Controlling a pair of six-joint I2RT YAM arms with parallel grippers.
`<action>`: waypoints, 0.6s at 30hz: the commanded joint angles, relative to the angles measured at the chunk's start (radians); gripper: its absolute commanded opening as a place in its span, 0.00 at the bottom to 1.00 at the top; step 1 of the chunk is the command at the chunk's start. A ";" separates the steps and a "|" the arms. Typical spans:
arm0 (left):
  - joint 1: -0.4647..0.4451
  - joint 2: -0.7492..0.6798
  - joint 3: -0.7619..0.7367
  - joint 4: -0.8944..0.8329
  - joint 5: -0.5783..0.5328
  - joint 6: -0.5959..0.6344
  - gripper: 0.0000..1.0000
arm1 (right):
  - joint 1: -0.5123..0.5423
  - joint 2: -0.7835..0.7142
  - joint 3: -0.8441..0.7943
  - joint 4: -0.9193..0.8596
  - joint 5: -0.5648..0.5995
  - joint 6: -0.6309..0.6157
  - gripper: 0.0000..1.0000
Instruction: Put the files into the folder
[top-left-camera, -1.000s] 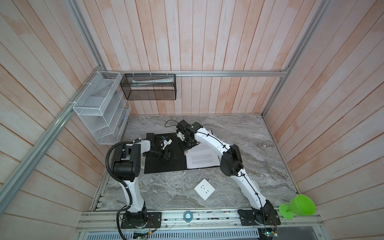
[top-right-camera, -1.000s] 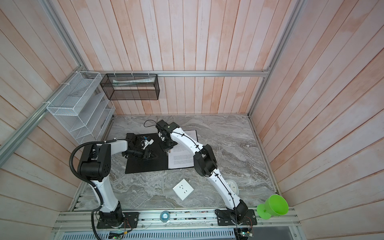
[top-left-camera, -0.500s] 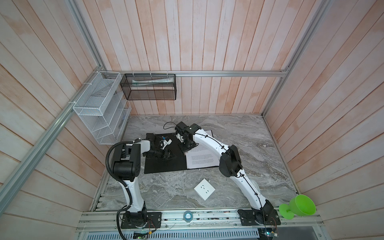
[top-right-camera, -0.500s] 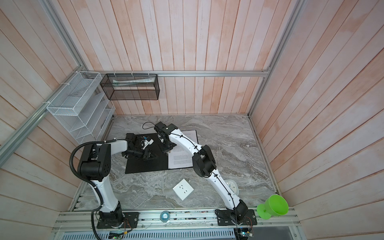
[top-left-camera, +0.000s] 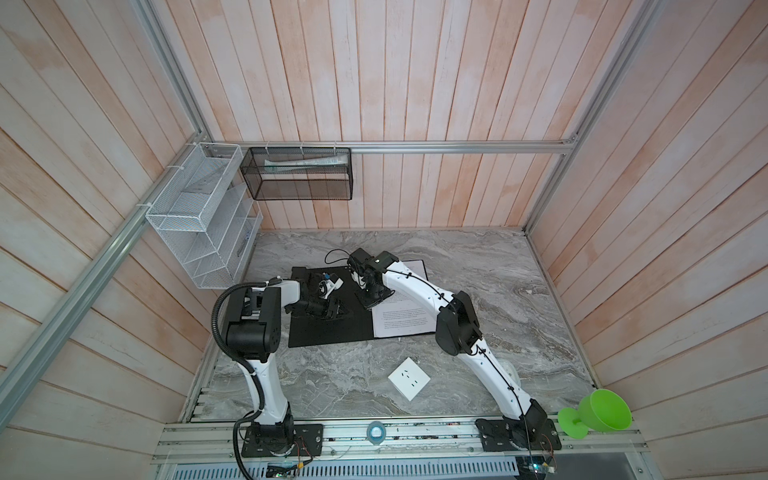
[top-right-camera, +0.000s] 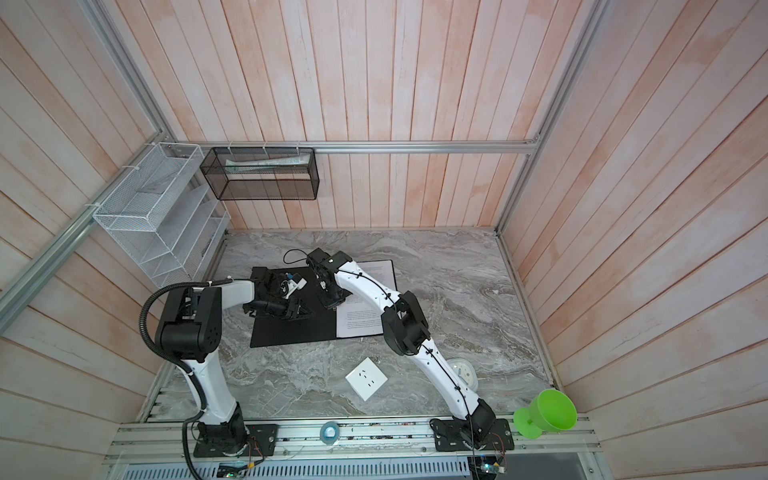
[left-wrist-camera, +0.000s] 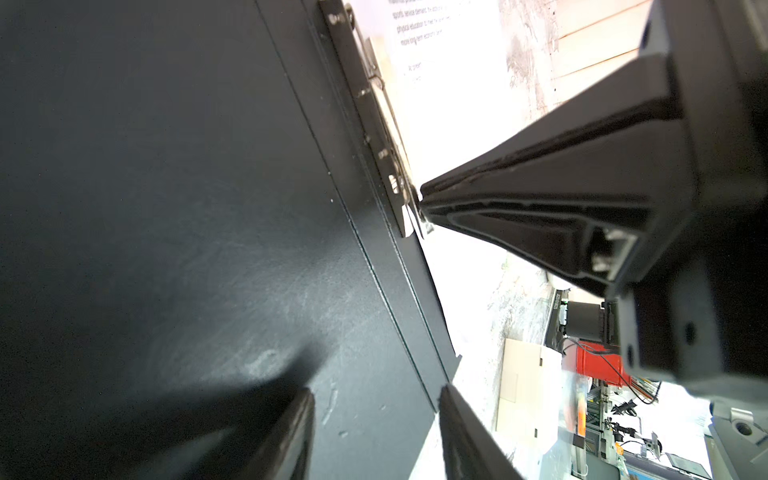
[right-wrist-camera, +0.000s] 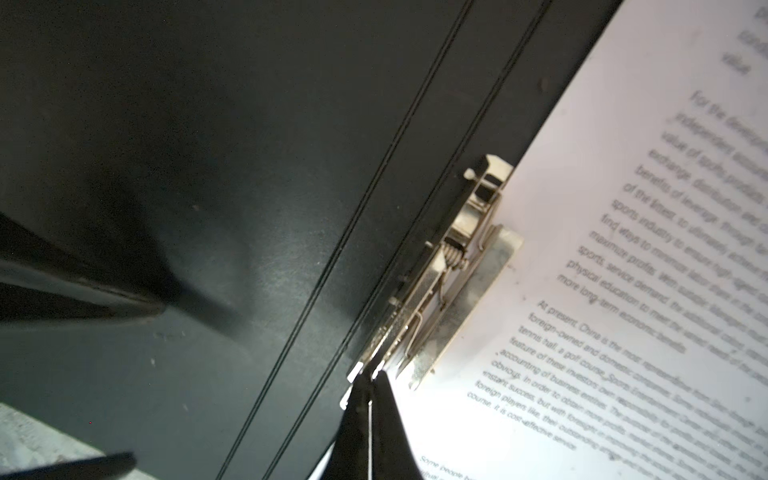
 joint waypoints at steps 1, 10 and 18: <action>0.006 0.037 -0.001 0.004 -0.041 0.006 0.52 | 0.004 0.087 -0.034 -0.114 0.058 -0.008 0.03; 0.009 0.039 0.001 0.005 -0.036 0.006 0.51 | 0.004 0.112 -0.037 -0.112 0.065 -0.009 0.03; 0.011 0.041 0.001 0.004 -0.033 0.006 0.51 | 0.004 0.130 -0.024 -0.109 0.049 -0.008 0.03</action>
